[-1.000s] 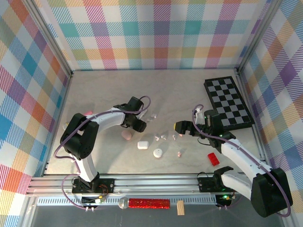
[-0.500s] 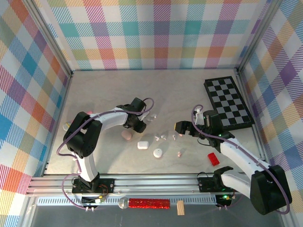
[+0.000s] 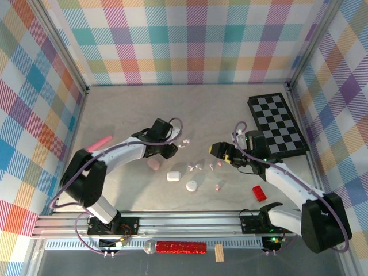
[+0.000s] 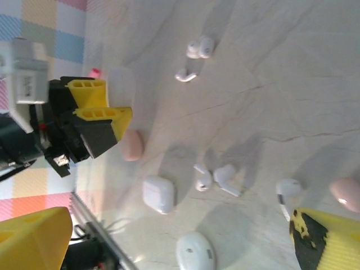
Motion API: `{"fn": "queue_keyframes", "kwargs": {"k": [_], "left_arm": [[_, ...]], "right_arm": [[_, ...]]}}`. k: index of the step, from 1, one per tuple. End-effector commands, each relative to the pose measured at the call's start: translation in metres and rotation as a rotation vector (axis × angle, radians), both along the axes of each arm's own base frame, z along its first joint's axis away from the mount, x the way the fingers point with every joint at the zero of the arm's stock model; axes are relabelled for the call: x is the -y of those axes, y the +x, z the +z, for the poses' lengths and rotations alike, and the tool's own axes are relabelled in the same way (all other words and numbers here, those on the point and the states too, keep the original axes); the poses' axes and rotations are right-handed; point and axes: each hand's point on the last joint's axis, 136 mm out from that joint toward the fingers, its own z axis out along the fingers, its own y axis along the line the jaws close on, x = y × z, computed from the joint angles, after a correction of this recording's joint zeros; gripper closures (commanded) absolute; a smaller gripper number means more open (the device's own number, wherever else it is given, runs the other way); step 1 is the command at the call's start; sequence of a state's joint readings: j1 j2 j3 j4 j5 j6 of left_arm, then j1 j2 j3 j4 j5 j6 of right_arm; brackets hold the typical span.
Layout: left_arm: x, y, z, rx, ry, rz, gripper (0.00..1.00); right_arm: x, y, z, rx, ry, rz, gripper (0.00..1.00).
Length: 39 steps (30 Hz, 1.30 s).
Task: Insert wireless bluetooth earbuds into charging case
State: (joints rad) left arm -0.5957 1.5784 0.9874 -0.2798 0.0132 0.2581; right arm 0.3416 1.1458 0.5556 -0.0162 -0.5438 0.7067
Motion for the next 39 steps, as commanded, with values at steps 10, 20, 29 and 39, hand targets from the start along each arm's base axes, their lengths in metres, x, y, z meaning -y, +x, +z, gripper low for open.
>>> {"fn": "queue_keyframes", "kwargs": {"k": [10, 20, 29, 39], "left_arm": [[0.071, -0.040, 0.067, 0.165, -0.283, -0.402, 0.61], [0.086, -0.059, 0.076, 0.181, -0.325, -0.531, 0.61], [0.093, -0.063, 0.078, 0.178, -0.337, -0.564, 0.61], [0.093, -0.068, 0.075, 0.163, -0.333, -0.578, 0.61]], "right_arm": [[-0.058, 0.004, 0.053, -0.079, 0.249, 0.287, 0.13], [-0.078, 0.007, 0.047, -0.154, 0.275, 0.319, 0.38], [-0.084, 0.006, 0.040, -0.178, 0.254, 0.337, 0.58], [-0.084, 0.004, 0.037, -0.190, 0.246, 0.327, 0.69]]}}
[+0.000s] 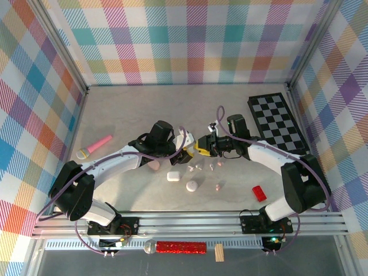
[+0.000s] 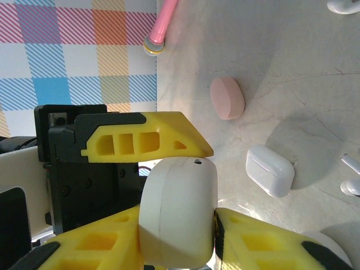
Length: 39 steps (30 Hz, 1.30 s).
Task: Insert wireless bluetooth earbuds into charging case
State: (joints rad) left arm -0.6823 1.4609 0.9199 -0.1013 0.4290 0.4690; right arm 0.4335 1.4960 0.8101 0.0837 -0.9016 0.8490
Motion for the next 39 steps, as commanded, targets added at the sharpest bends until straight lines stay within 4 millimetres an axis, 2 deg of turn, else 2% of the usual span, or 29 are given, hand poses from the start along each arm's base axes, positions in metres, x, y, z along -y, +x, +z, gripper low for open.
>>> {"fn": "queue_keyframes", "kwargs": {"k": [1, 4, 7, 13, 17, 20, 22, 28, 30, 35, 39], "left_arm": [[0.010, -0.005, 0.017, 0.049, -0.042, -0.052, 0.59], [0.011, 0.000, 0.021, 0.078, -0.059, -0.032, 0.50], [0.013, 0.001, 0.031, 0.100, -0.100, -0.022, 0.37], [0.011, 0.008, 0.065, 0.223, -0.305, 0.044, 0.05], [0.002, 0.013, 0.098, 0.311, -0.507, 0.110, 0.00], [-0.004, 0.016, 0.116, 0.334, -0.629, 0.136, 0.00], [-0.004, 0.013, 0.122, 0.331, -0.684, 0.114, 0.03], [-0.004, 0.005, 0.141, 0.387, -0.841, 0.021, 0.18], [0.001, 0.001, 0.143, 0.402, -0.841, -0.040, 0.25], [0.005, 0.002, 0.152, 0.406, -0.859, -0.065, 0.25], [0.007, 0.000, 0.159, 0.418, -0.868, -0.080, 0.26]], "right_arm": [[-0.003, -0.001, 0.007, 0.017, 0.007, 0.018, 0.71], [-0.003, -0.003, 0.010, 0.024, 0.010, 0.017, 0.79], [-0.004, -0.003, 0.021, 0.037, 0.051, 0.031, 0.79], [0.003, 0.009, 0.060, 0.094, 0.155, -0.012, 0.82], [0.010, 0.012, 0.084, 0.109, 0.229, -0.001, 0.82], [0.013, 0.011, 0.101, 0.119, 0.281, 0.006, 0.82], [0.015, 0.011, 0.111, 0.114, 0.312, 0.002, 0.82], [0.020, 0.009, 0.134, 0.111, 0.404, -0.013, 0.84], [0.021, 0.008, 0.141, 0.113, 0.430, -0.022, 0.90], [0.024, 0.002, 0.155, 0.130, 0.481, -0.029, 0.91], [0.025, 0.002, 0.158, 0.108, 0.493, -0.044, 0.92]]}}
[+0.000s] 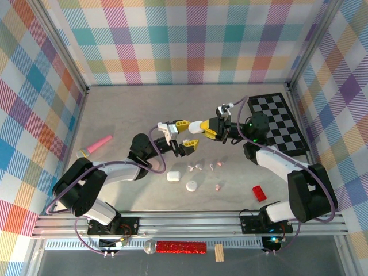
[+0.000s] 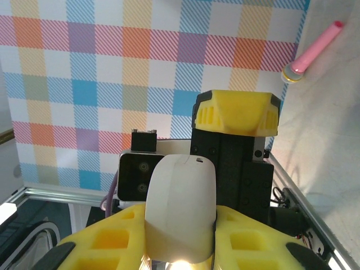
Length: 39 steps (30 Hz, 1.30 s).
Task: Insert wireless bluetooth earbuds into charging case
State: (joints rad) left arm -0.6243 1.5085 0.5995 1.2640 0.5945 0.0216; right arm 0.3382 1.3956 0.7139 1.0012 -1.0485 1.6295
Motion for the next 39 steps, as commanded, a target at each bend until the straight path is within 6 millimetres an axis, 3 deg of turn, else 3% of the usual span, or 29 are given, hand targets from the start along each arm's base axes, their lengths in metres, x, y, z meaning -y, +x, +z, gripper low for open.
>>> {"fn": "queue_keyframes", "kwargs": {"k": [1, 34, 39], "left_arm": [[-0.001, -0.007, 0.029, 0.089, -0.059, -0.040, 0.26], [0.012, -0.007, 0.040, 0.138, -0.063, -0.075, 0.47], [0.013, -0.008, 0.039, 0.132, -0.062, -0.083, 0.53]], "right_arm": [[0.006, -0.006, 0.022, 0.045, 0.053, -0.013, 0.92], [0.004, -0.007, 0.016, 0.006, 0.038, -0.007, 0.95], [0.003, -0.007, 0.013, 0.000, 0.033, -0.006, 0.95]]}}
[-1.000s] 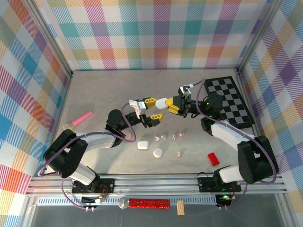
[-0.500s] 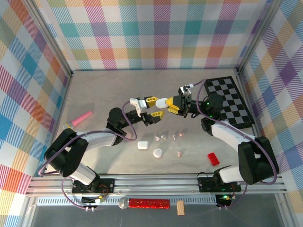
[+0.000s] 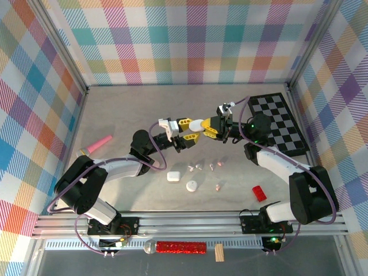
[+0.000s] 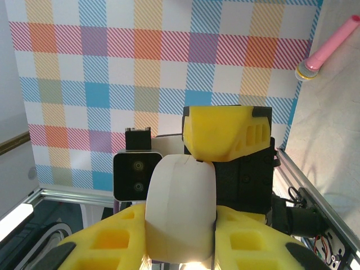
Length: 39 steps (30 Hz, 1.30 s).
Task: Insert wireless bluetooth earbuds into charging case
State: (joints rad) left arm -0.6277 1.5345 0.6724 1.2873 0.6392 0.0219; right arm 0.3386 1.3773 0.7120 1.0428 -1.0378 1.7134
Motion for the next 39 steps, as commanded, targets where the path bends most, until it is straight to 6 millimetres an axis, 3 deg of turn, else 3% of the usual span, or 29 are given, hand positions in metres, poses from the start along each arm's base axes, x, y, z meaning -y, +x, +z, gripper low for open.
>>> {"fn": "queue_keyframes", "kwargs": {"k": [1, 7, 10, 13, 15, 19, 28, 35, 39], "left_arm": [[0.004, -0.007, 0.016, 0.065, -0.033, -0.037, 0.54], [0.004, -0.009, 0.016, 0.071, -0.030, -0.045, 0.59], [0.004, -0.009, 0.015, 0.065, -0.028, -0.049, 0.62], [0.004, -0.010, 0.013, 0.060, -0.025, -0.050, 0.62], [0.003, -0.010, 0.010, 0.058, -0.020, -0.043, 0.62], [-0.001, -0.010, 0.002, 0.041, -0.005, -0.037, 0.62], [-0.004, -0.017, -0.024, -0.031, 0.068, -0.079, 0.62], [-0.002, -0.023, -0.029, -0.076, 0.090, -0.136, 0.63], [-0.002, -0.025, -0.030, -0.079, 0.096, -0.141, 0.63]], "right_arm": [[0.001, -0.004, 0.001, 0.029, 0.004, -0.006, 0.95], [0.002, -0.004, -0.004, 0.022, -0.014, -0.013, 0.93], [0.002, -0.004, -0.006, 0.024, -0.026, -0.016, 0.85], [0.003, -0.005, -0.009, 0.030, -0.060, -0.019, 0.66], [0.004, -0.008, -0.010, 0.058, -0.097, -0.024, 0.46], [0.011, -0.014, -0.017, 0.134, -0.216, -0.046, 0.26], [0.034, -0.022, -0.042, 0.490, -0.565, -0.097, 0.12], [0.026, -0.026, -0.038, 0.904, -0.791, -0.104, 0.09], [0.024, -0.017, -0.038, 0.977, -0.856, -0.138, 0.09]]}}
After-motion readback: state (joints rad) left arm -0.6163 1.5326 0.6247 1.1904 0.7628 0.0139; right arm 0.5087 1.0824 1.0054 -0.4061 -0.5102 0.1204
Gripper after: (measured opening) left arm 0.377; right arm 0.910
